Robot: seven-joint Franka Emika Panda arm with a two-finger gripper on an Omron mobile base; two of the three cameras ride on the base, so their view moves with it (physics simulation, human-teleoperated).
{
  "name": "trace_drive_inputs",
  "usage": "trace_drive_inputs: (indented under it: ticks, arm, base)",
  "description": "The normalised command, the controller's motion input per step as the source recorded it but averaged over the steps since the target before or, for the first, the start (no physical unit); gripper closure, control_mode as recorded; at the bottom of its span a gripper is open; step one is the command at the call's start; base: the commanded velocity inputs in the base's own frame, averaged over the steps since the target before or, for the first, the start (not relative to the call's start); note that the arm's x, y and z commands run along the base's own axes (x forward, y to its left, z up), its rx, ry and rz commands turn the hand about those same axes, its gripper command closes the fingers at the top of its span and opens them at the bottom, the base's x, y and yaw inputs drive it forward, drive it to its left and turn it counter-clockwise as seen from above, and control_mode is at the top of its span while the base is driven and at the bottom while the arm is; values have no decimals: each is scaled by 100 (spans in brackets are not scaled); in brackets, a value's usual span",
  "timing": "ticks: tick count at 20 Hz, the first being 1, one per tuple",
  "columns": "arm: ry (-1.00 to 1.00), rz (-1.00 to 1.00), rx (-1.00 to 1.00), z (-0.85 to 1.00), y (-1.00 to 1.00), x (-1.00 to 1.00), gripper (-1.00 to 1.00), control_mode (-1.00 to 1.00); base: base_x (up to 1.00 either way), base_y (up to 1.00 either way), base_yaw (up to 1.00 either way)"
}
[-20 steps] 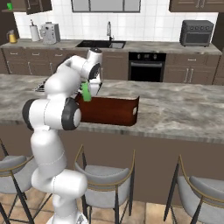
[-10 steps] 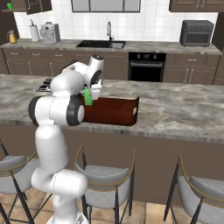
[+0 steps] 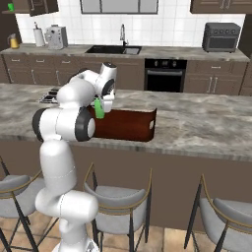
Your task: There is a tray on the dining counter. Grab the cup, mug, and pitcher and place them on the tray. The pitcher may be placed next to the tray if it cannot fit the tray.
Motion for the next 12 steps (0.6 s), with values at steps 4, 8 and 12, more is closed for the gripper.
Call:
trace_drive_inputs:
  ticks: [4, 8, 12]
  arm:
    - [-11, 0, 0, -9, 0, 0, 100, -100]
    - [-19, 0, 0, -13, 0, 0, 100, -100]
    - [-12, 0, 0, -16, 3, 0, 100, -100]
  base:
    - [0, 0, 0]
    - [0, 0, 0]
    - [0, 0, 0]
